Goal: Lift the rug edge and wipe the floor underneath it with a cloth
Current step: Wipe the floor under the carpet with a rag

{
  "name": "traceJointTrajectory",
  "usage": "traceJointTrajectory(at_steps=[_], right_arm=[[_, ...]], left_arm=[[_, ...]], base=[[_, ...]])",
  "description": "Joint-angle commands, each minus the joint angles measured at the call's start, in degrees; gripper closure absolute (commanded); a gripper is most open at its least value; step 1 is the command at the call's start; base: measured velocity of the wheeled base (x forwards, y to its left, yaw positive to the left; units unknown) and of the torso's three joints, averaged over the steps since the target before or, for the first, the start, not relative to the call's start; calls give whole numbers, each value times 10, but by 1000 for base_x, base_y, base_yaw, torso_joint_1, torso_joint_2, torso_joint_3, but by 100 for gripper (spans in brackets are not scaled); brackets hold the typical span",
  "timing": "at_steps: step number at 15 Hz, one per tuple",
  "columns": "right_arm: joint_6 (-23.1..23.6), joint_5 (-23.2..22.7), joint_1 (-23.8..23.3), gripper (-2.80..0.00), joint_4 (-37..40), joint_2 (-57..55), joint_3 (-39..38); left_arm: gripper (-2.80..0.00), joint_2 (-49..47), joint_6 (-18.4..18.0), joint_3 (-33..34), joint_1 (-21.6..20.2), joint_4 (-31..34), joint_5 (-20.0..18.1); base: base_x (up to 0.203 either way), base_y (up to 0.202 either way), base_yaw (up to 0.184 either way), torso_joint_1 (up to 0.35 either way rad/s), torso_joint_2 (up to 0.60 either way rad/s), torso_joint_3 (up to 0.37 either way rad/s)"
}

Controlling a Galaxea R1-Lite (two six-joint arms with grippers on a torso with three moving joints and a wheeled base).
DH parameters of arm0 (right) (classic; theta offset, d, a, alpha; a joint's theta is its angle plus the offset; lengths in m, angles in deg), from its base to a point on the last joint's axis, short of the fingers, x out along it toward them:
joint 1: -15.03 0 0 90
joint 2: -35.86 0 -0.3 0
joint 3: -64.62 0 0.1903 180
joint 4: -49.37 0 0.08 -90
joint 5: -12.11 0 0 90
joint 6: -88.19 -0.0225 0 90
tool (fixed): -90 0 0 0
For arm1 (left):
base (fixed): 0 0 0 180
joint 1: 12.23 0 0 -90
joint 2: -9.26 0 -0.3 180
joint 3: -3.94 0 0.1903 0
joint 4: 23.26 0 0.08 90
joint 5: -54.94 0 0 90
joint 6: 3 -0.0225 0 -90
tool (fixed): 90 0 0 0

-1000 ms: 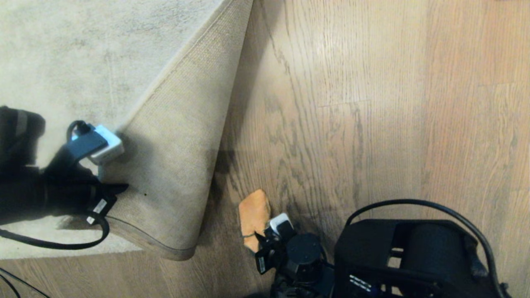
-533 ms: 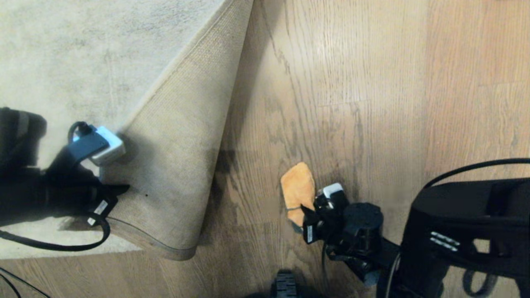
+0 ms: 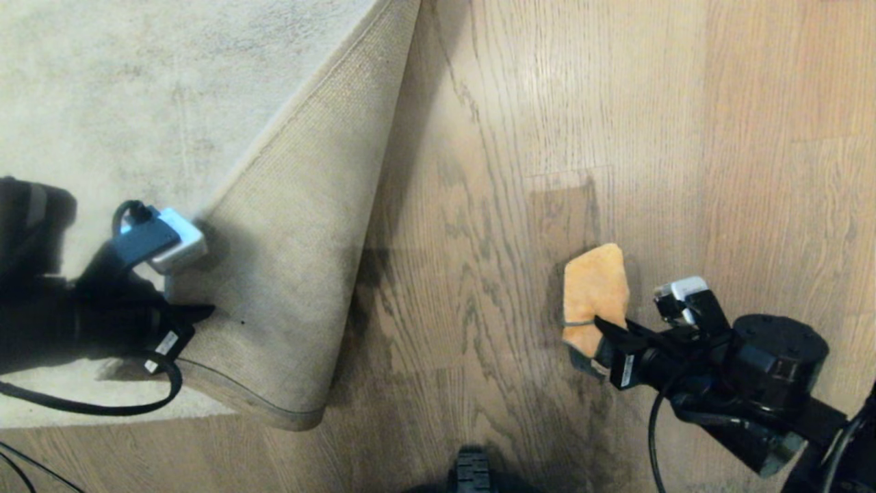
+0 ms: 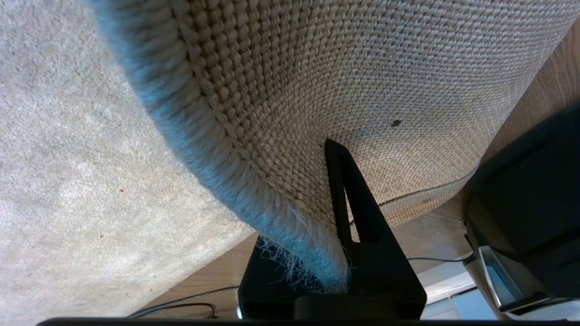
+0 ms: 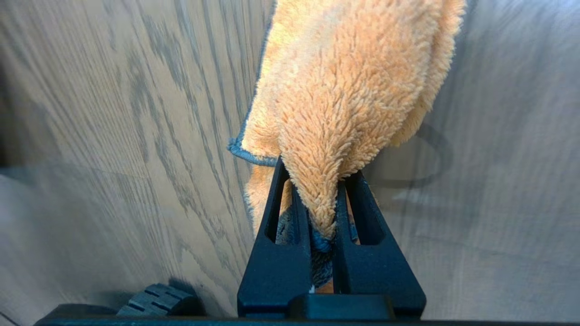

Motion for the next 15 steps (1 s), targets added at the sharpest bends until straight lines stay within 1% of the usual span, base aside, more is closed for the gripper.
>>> traceJointTrajectory(at_steps=[1,3,5,11,15], right_arm=[[0,-11,3,0,-21,20,-4],[-1,-38,25,0,-22,7,8],[-1,-43,60,0,-21,-20,43],[-2,-43,212,0,-16,-190,203],[-5,-26,280,0,-18,-319,310]], left_arm=[[0,5,-2,-1,0,-1,0],[0,9,-2,0,0,-1,0],[0,11,-2,3,0,-1,0],[0,10,-3,3,0,0,1],[0,7,-3,10,8,0,1]], base=[[0,0,0,0,0,0],[0,0,0,0,0,0],[0,0,0,0,0,0],[0,0,0,0,0,0],[0,0,0,0,0,0]])
